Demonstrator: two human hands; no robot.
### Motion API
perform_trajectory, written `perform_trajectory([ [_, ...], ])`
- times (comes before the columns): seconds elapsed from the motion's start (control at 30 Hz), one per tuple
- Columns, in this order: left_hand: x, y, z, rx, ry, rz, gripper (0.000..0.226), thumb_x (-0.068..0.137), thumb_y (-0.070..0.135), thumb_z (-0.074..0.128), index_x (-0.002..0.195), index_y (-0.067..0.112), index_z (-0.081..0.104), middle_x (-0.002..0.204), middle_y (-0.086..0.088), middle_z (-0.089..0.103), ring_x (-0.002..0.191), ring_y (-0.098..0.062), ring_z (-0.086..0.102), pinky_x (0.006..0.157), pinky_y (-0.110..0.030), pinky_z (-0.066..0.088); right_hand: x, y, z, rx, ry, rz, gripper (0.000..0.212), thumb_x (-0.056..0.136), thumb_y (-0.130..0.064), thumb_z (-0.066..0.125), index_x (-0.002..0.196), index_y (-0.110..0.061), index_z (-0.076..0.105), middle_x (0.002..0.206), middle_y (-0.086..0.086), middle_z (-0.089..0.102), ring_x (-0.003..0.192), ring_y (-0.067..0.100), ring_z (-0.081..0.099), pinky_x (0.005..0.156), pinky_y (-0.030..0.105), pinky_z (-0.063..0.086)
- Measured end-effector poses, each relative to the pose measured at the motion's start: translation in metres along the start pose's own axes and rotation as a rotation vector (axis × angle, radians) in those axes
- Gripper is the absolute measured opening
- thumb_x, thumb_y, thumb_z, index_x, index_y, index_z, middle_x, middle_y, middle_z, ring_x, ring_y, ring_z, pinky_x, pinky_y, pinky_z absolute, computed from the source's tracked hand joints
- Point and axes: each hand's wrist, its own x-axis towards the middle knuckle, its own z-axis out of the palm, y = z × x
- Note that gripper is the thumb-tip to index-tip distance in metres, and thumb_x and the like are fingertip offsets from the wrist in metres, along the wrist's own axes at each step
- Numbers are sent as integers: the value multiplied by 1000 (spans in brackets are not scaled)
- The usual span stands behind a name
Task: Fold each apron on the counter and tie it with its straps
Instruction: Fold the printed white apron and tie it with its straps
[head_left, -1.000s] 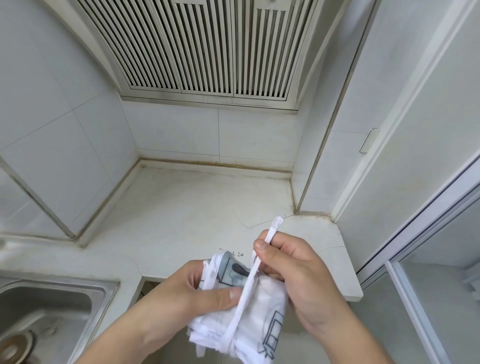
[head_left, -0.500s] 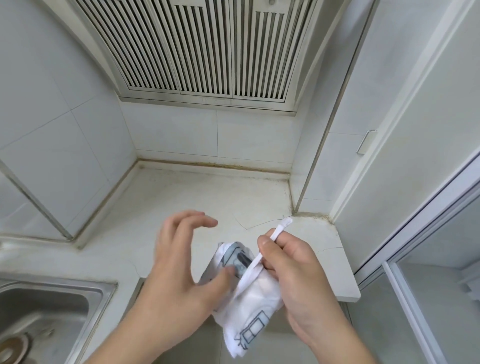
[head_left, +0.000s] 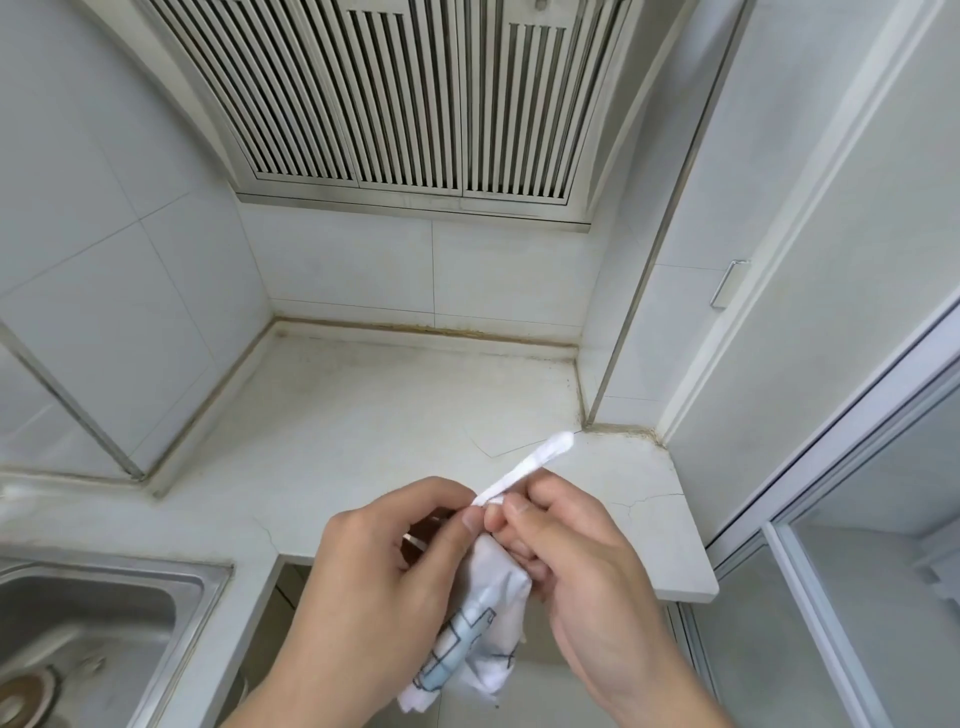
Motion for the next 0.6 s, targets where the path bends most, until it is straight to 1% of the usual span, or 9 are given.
perform_trajectory([
  [0.07,2,3,0,-27,-57,-63,11,96,28,72,89,33,79,72,5,74,59,-10,65,54,-23,49,2,-2,-4,-104,-52,-39,16,90,-25,59,82,-16,70,79,-1,70,74,9,63,67,19,48],
  [0.2,5,6,-1,-175,-236,-242,15,96,29,70,88,26,82,71,-5,75,58,-11,60,55,-24,44,5,-11,-7,-421,-107,-182,15,90,-23,66,76,-18,66,69,-5,61,67,11,55,63,28,42],
  [0.23,6,6,-2,-209,-285,-250,15,96,30,70,91,25,83,74,-10,75,62,-16,62,59,-28,44,6,-13,-7,-479,-101,-226,15,88,-23,70,74,-19,68,68,-4,62,67,12,57,63,31,44],
  [0.3,8,1,-4,-268,-372,-242,18,95,35,69,102,24,83,90,-23,76,79,-36,72,69,-47,52,8,-19,-7,-576,-65,-294,16,83,-26,76,70,-20,70,74,-2,64,72,17,63,67,35,48],
  [0.33,9,-1,-5,-294,-405,-238,20,95,35,70,106,24,83,97,-25,76,91,-48,72,80,-61,55,8,-23,-7,-615,-55,-313,16,82,-28,78,69,-21,71,81,-2,64,75,20,63,68,33,48],
  [0.4,11,-2,-9,-351,-471,-228,17,98,30,74,111,25,82,106,-18,78,109,-51,68,100,-69,50,10,-29,-8,-658,-65,-304,16,80,-30,80,68,-22,74,97,-5,62,77,22,63,67,29,48],
  [0.47,14,-2,-12,-388,-510,-231,16,98,22,73,110,24,83,111,-9,80,113,-37,72,106,-60,51,13,-32,-10,-660,-90,-272,15,80,-29,80,69,-22,74,101,-6,62,80,20,64,67,30,50],
  [0.53,16,-3,-12,-420,-541,-223,16,95,19,73,106,21,84,112,-7,80,112,-27,74,105,-50,54,16,-32,-11,-653,-89,-271,15,81,-26,78,69,-22,72,88,-4,63,78,20,64,66,35,51],
  [0.6,17,-5,-12,-463,-556,-215,14,95,17,74,104,14,84,114,-10,79,115,-27,73,106,-44,53,19,-32,-12,-646,-90,-252,16,84,-26,76,70,-21,70,76,-2,63,70,17,62,63,36,51],
])
